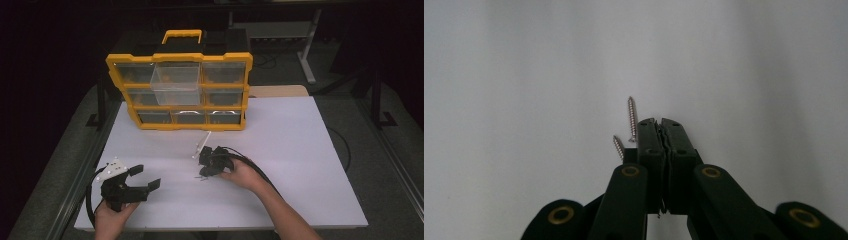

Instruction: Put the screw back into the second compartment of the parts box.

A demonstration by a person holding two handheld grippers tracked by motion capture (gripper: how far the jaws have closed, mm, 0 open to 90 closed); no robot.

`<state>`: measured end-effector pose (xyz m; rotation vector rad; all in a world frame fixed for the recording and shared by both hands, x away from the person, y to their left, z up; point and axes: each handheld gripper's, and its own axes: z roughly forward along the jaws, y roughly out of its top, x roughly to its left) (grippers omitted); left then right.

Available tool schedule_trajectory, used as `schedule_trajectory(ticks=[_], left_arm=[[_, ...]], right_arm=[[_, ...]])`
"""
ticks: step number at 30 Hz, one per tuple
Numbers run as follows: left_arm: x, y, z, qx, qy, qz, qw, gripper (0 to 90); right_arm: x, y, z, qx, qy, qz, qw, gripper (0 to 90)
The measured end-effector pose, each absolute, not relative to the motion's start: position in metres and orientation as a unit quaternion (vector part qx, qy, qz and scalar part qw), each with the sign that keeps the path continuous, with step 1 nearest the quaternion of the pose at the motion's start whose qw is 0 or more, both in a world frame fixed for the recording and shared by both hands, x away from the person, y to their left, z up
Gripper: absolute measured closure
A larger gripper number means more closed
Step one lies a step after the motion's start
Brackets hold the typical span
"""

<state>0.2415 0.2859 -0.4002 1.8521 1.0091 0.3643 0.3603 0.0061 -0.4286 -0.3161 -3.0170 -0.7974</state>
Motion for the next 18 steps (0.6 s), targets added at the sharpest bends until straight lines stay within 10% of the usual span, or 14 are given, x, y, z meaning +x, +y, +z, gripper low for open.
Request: schedule_trajectory(ticks=[18], left_arm=[[0.242,0.287,-0.4,0.758,0.415,0.148,0.481,14.4]], right_arm=[[0.361,-0.008,-0.413,-0.116,-0.955,-0.272,0.019,87.4]])
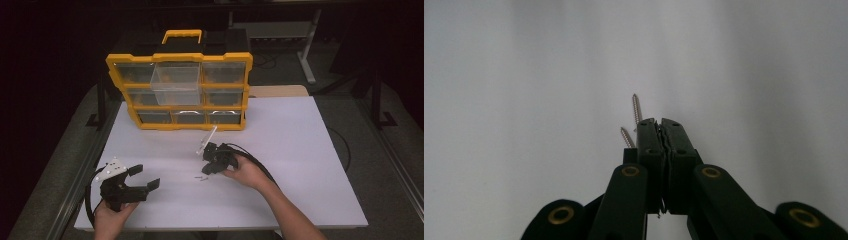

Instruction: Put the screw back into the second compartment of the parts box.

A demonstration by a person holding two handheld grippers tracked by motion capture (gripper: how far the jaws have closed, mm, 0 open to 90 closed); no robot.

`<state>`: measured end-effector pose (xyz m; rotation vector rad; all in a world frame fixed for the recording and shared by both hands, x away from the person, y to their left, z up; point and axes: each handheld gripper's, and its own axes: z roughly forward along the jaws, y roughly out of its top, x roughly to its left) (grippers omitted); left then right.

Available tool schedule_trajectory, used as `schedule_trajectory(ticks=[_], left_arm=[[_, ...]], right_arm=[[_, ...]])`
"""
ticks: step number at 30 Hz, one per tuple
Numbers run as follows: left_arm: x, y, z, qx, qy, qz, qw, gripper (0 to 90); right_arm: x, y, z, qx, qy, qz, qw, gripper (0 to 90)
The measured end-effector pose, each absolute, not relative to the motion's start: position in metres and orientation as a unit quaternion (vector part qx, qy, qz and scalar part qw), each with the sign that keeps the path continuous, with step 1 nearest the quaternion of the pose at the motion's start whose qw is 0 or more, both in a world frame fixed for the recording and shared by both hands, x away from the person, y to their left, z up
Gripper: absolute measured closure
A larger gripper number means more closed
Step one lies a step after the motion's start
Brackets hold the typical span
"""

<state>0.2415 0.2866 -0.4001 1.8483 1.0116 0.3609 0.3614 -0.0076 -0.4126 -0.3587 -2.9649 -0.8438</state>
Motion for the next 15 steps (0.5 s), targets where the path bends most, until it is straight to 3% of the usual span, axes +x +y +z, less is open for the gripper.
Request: schedule_trajectory(ticks=[15], left_arm=[[0.242,0.284,-0.401,0.759,0.413,0.148,0.481,14.4]], right_arm=[[0.354,-0.027,-0.368,-0.123,-0.941,-0.315,0.025,87.4]])
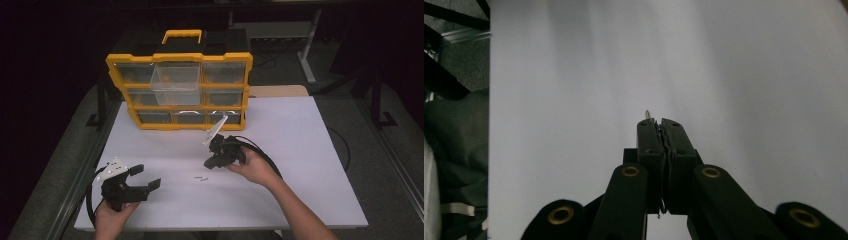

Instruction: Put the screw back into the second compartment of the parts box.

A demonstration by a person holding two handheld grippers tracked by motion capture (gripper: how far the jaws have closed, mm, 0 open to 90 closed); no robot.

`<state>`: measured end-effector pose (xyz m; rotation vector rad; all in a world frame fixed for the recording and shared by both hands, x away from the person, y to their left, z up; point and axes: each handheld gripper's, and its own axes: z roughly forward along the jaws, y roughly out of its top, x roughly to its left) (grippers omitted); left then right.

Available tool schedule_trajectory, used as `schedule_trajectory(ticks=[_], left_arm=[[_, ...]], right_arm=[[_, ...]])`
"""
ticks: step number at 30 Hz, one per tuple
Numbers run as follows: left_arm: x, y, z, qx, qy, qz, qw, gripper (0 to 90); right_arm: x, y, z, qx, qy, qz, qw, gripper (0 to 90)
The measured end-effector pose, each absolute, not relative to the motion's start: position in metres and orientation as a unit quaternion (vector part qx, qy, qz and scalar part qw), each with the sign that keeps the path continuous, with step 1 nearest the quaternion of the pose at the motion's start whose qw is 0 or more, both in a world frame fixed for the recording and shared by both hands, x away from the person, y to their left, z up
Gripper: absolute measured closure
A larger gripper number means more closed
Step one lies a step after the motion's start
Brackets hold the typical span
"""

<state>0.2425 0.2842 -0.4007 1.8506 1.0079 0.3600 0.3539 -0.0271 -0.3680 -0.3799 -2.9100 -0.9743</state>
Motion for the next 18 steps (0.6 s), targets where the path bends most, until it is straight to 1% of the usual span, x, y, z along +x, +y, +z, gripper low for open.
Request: schedule_trajectory(ticks=[5,11,13,18], left_arm=[[0.243,0.286,-0.401,0.764,0.408,0.151,0.476,14.4],[0.243,0.285,-0.401,0.762,0.409,0.151,0.48,14.4],[0.242,0.285,-0.4,0.761,0.413,0.147,0.479,14.4],[0.241,0.285,-0.401,0.756,0.418,0.146,0.482,14.3]], right_arm=[[0.347,-0.032,-0.332,-0.114,-0.934,-0.339,0.019,87.4],[0.342,-0.033,-0.261,-0.102,-0.927,-0.36,-0.011,87.4],[0.345,-0.032,-0.238,-0.092,-0.926,-0.366,-0.028,87.4],[0.36,-0.026,-0.189,-0.094,-0.92,-0.377,-0.045,87.3]])
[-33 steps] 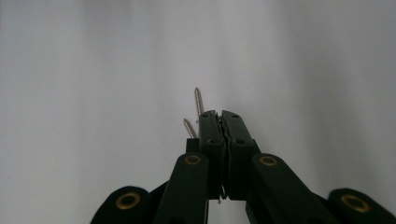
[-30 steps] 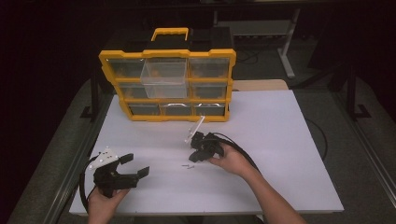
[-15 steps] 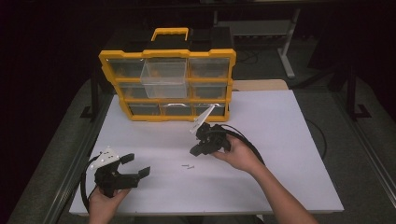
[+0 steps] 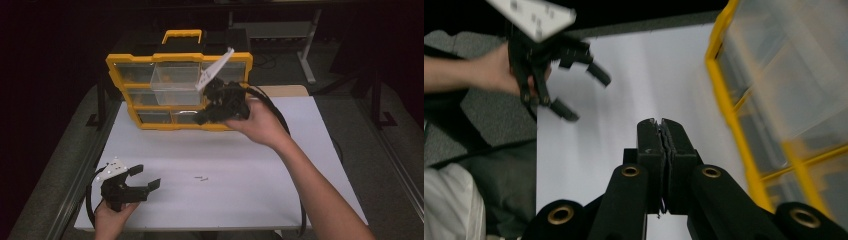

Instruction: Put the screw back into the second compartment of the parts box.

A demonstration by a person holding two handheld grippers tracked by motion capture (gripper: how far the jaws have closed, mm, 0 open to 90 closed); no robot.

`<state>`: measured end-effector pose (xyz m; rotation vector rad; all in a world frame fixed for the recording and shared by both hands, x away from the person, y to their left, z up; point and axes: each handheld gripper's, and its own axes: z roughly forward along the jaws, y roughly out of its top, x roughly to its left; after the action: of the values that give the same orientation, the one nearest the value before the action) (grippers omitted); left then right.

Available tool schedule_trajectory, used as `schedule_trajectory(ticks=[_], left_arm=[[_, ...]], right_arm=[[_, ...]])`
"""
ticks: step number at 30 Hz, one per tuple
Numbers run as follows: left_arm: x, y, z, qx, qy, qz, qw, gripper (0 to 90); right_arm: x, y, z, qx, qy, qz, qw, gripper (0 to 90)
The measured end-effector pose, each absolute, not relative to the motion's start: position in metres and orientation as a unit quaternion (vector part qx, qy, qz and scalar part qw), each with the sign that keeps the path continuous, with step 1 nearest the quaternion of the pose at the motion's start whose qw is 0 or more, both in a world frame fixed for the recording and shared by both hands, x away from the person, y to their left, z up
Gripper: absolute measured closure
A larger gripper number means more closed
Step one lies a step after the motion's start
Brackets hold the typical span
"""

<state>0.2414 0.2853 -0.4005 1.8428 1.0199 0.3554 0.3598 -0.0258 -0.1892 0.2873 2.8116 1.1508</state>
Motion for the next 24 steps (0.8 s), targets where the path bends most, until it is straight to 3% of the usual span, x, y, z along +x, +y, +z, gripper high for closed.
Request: schedule_trajectory(ticks=[14,24], left_arm=[[0.24,0.289,-0.401,0.759,0.417,0.149,0.477,14.4],[0.24,0.289,-0.4,0.761,0.415,0.148,0.476,14.4]], right_arm=[[0.41,0.007,-0.123,0.121,0.924,0.358,0.065,87.2],[0.445,0.032,-0.128,0.158,0.931,0.322,0.067,87.1]])
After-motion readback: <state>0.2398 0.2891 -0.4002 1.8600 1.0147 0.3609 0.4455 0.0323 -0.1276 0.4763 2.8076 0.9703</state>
